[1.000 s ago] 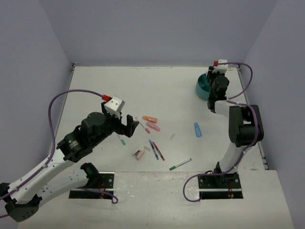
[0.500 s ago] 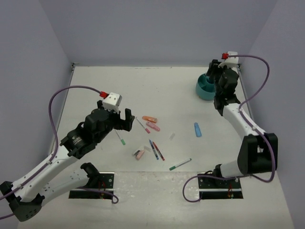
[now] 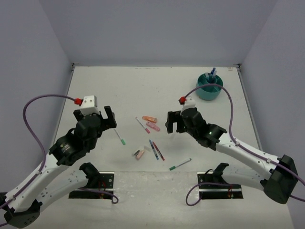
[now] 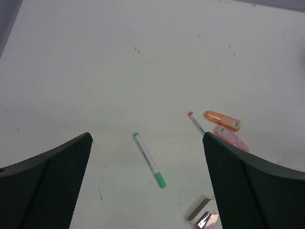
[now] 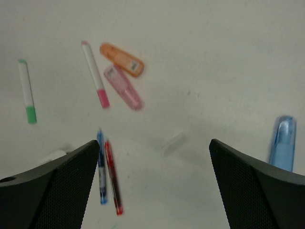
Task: Sort the stationery into containers
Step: Pick up the pen from the center of the board.
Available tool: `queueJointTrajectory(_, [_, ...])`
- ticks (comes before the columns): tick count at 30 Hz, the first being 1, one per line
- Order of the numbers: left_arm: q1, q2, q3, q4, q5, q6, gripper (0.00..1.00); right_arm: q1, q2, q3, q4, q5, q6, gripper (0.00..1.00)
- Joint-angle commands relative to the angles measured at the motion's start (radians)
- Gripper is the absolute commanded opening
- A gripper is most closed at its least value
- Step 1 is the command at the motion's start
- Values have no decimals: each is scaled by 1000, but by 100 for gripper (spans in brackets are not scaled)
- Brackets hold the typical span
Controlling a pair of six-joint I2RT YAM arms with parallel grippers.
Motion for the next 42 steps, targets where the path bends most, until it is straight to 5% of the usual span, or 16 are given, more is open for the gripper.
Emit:
queueJointTrajectory(1, [5,-94,-103,74,52,-2,100,84,-18,-38,-51,-77,148,97])
queueJointTrajectory(3, [5,-94,-103,91,85,24,100,109,48,-18,-75,-123,147,81])
queueJointTrajectory(4, [4,-78,-101,88,94,32,100,121,107,4,-77,-168,138,64])
queueJointTrajectory(11, [5,47,-94,75,146,56,100,228,360,159,-194,-83,135,18])
queueJointTrajectory(42, [6,58,-102,103,215,97,100,289,656,265,-231,-125,110,21])
